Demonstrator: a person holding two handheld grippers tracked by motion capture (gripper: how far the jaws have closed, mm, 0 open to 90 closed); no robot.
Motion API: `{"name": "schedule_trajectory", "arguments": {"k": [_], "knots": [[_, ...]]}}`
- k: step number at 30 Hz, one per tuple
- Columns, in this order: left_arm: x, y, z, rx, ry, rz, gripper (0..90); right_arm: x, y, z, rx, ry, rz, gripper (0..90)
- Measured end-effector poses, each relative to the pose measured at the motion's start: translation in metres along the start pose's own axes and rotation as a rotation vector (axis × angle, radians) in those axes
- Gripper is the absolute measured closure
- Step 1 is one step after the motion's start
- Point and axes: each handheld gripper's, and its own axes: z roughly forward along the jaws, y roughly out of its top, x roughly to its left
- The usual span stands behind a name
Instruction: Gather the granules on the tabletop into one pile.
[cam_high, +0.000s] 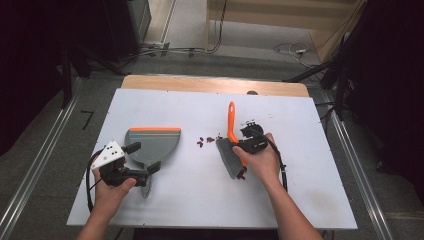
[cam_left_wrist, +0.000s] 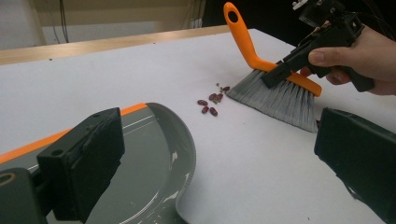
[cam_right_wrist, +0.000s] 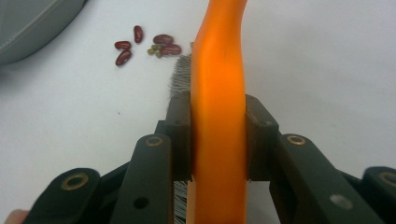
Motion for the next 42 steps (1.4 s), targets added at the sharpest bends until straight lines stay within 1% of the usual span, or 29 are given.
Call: {"name": "schedule_trajectory", "arguments": {"k": [6,8,11,14,19,22,27,29,31,32,34,37,42], "knots": [[-0.001,0.0,0.001,0.003,-0.003,0.002,2.1,-0.007,-0.002,-0.004,-0.007,-0.015,0.015,67.1],[-0.001,0.0,0.001,0.002,-0.003,0.001,2.1,-0.007,-0.003,-0.005,-0.011,-0.01,0.022,67.1],[-0.001,0.0,0.001,0.0,-0.002,0.0,2.1,-0.005,-0.002,-0.008,-0.036,0.031,0.041,67.7],[-0.001,0.001,0.001,-0.001,-0.002,0.0,2.1,0.004,0.001,-0.011,-0.047,0.055,0.04,68.3],[-0.001,0.001,0.002,-0.002,-0.007,0.003,2.1,0.027,0.014,-0.011,-0.067,0.07,0.0,68.6],[-0.001,0.001,0.002,-0.003,-0.007,0.003,2.1,0.042,0.024,-0.003,-0.06,0.081,-0.022,68.7],[0.001,0.001,0.0,-0.006,-0.005,-0.004,2.1,0.067,0.04,0.018,-0.036,0.095,-0.046,68.8],[0.001,0.001,0.001,-0.01,-0.008,-0.006,2.1,0.074,0.046,0.028,-0.023,0.108,-0.033,68.8],[0.001,0.001,0.001,-0.005,-0.007,-0.003,2.1,0.076,0.05,0.035,-0.015,0.107,-0.024,68.8],[0.001,0.0,0.001,-0.005,-0.007,-0.001,2.1,0.076,0.052,0.038,-0.012,0.099,-0.025,68.8],[0.001,0.0,0.001,-0.001,-0.008,0.001,2.1,0.072,0.055,0.042,0.0,0.068,-0.014,68.7],[0.002,0.0,0.001,-0.002,-0.009,-0.001,2.1,0.059,0.055,0.045,0.013,0.057,0.017,68.3],[0.0,0.0,0.002,0.001,-0.011,-0.001,2.1,0.04,0.05,0.037,0.006,0.023,0.063,67.9]]}}
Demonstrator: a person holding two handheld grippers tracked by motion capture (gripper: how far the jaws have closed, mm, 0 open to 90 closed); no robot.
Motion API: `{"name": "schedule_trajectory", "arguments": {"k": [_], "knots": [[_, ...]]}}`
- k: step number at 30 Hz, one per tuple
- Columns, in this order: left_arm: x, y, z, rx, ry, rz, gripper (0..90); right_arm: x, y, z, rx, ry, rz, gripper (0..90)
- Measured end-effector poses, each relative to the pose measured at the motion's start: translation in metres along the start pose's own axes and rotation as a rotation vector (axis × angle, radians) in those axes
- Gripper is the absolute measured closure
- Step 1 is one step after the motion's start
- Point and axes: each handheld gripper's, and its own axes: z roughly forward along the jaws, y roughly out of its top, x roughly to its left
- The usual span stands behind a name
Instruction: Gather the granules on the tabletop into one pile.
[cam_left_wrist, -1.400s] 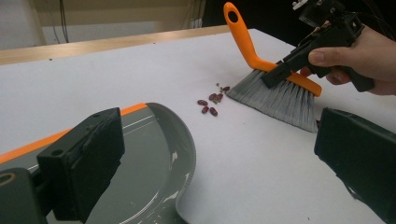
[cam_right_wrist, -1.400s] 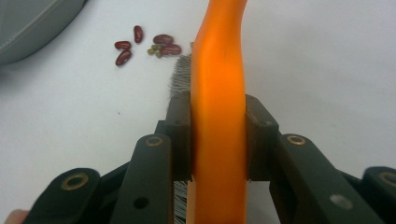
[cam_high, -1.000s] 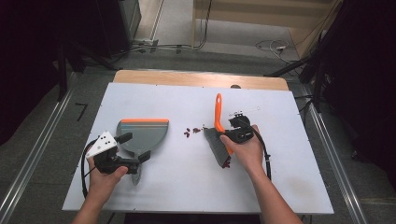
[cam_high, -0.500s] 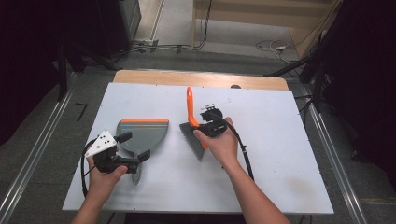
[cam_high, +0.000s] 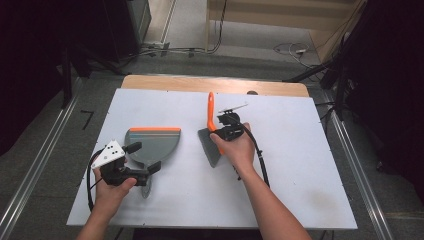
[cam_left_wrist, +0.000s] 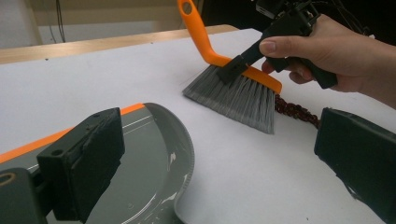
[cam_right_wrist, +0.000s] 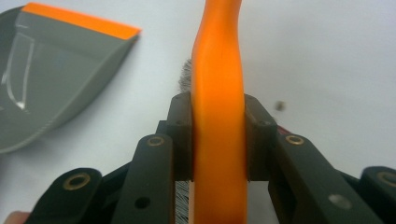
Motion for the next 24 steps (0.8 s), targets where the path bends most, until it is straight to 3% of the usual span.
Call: {"name": "schedule_trajectory", "arguments": {"k": [7,11,24], "knots": [[-0.002,0.0,0.001,0.003,-0.003,0.006,2.1,-0.029,-0.011,-0.013,-0.024,-0.027,0.057,67.5],[-0.003,0.0,0.002,0.005,-0.005,0.006,2.1,-0.041,-0.017,-0.021,-0.036,-0.053,0.064,67.4],[-0.003,0.0,0.002,0.006,-0.004,0.006,2.1,-0.057,-0.023,-0.032,-0.054,-0.099,0.105,67.3]]}}
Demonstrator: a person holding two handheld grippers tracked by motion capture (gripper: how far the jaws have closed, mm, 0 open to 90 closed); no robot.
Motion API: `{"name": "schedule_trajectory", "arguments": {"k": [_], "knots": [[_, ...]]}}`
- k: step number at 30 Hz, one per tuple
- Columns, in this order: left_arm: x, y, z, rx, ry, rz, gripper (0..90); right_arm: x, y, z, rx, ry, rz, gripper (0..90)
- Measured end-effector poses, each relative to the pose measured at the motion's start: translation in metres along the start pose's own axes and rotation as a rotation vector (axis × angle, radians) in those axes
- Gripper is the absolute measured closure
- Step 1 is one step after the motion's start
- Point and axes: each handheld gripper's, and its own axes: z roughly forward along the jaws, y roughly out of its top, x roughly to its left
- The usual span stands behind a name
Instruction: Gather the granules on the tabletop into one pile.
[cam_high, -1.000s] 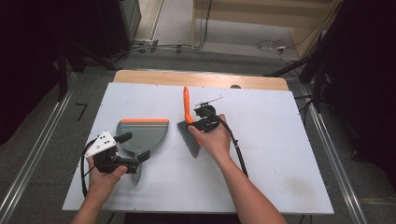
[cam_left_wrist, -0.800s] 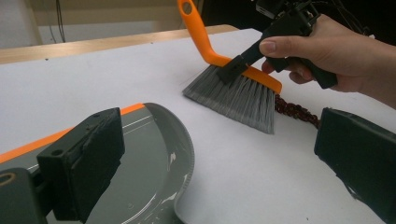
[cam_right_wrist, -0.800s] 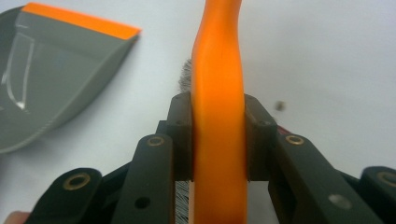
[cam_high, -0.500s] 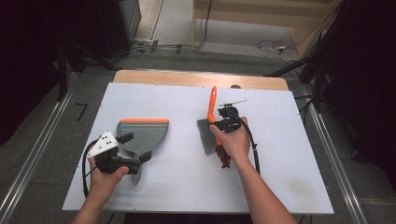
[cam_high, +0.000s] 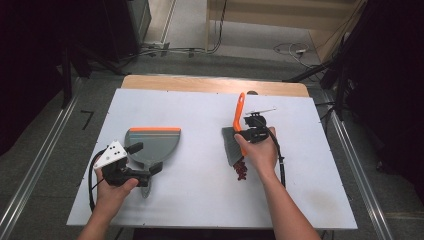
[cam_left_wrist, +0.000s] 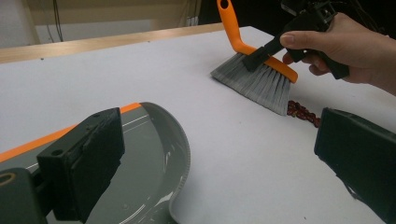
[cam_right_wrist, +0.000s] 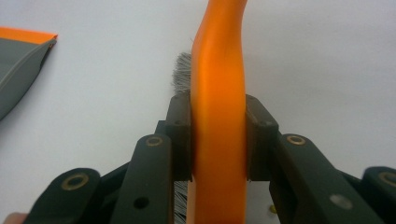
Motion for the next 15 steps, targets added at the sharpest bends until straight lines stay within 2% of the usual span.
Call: {"name": "schedule_trajectory", "arguments": {"k": [3,6,11,14,15], "knots": [[0.0,0.0,0.0,-0.001,0.001,0.001,2.1,-0.003,-0.001,-0.001,-0.012,0.025,0.009,67.4],[0.001,0.0,0.0,-0.001,0.001,-0.003,2.1,-0.003,-0.001,-0.005,-0.028,0.09,0.036,67.8],[0.001,0.001,0.001,-0.003,-0.002,-0.002,2.1,0.005,0.007,-0.016,-0.063,0.117,0.002,68.2],[0.001,0.0,0.001,-0.001,-0.003,-0.003,2.1,0.01,0.016,-0.027,-0.091,0.124,-0.044,68.2],[0.001,0.001,0.001,0.0,-0.002,-0.003,2.1,0.011,0.02,-0.031,-0.1,0.113,-0.075,68.2]]}}
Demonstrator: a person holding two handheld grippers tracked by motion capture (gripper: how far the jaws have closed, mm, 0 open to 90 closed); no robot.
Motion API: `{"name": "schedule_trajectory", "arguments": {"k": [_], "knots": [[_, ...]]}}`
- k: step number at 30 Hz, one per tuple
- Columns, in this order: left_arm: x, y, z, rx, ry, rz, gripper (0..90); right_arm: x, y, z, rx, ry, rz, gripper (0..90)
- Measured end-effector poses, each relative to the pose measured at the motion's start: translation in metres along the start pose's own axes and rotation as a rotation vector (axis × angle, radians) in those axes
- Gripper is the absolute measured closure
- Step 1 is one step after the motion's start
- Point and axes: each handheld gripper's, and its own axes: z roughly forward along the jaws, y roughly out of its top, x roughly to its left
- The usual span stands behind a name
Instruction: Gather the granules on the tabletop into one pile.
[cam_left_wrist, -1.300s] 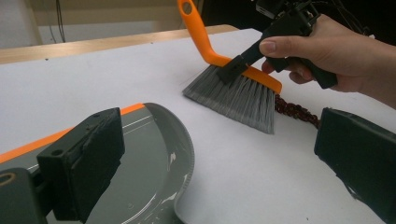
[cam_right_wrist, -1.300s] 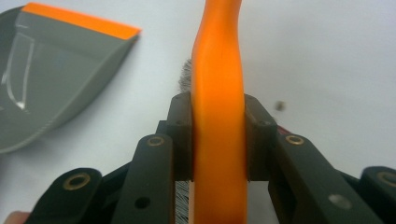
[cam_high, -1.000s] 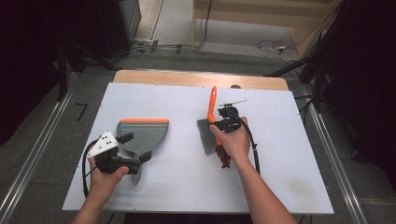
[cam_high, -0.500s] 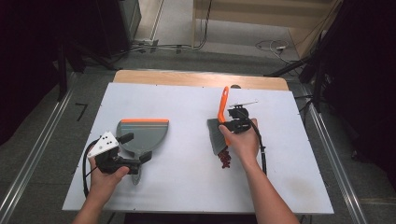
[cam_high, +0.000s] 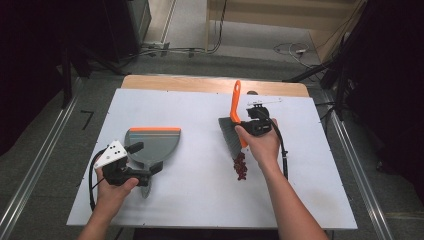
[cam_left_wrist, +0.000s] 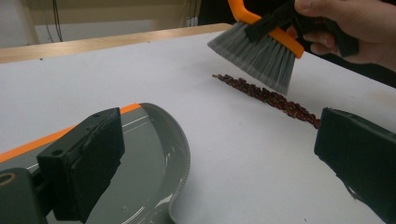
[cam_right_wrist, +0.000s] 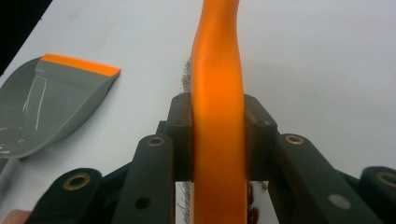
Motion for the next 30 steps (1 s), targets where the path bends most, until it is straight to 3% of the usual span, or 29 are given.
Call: {"name": "schedule_trajectory", "arguments": {"k": [3,5,10,11,13,18,22,24,27,30], "knots": [[0.0,0.0,0.0,-0.003,-0.001,-0.002,2.1,0.001,0.013,-0.006,-0.014,-0.043,-0.108,68.2],[0.001,-0.001,-0.001,-0.004,0.002,-0.006,2.1,-0.002,0.021,-0.006,-0.012,-0.062,-0.204,68.3],[0.002,-0.001,0.0,-0.002,0.003,-0.007,2.1,-0.005,0.039,0.005,0.021,-0.162,-0.449,68.4],[0.002,-0.001,0.0,0.0,0.004,-0.006,2.1,-0.005,0.041,0.009,0.022,-0.173,-0.517,68.4],[0.002,-0.001,0.0,0.0,0.005,-0.008,2.1,-0.006,0.043,0.021,0.024,-0.204,-0.722,68.4],[0.004,-0.002,-0.001,0.002,0.006,-0.014,2.1,0.0,0.042,0.044,0.061,-0.219,-0.909,68.3],[0.004,-0.003,-0.001,0.003,0.007,-0.012,2.1,0.004,0.034,0.06,0.108,-0.216,-0.992,68.4],[0.004,-0.003,-0.001,0.002,0.007,-0.012,2.1,0.008,0.03,0.063,0.125,-0.168,-1.001,68.8],[0.004,-0.003,-0.001,0.003,0.009,-0.012,2.1,0.016,0.023,0.062,0.182,-0.158,-1.032,69.1],[0.004,-0.003,-0.001,0.001,0.01,-0.011,2.1,0.016,0.017,0.059,0.197,-0.126,-1.011,68.9]]}}
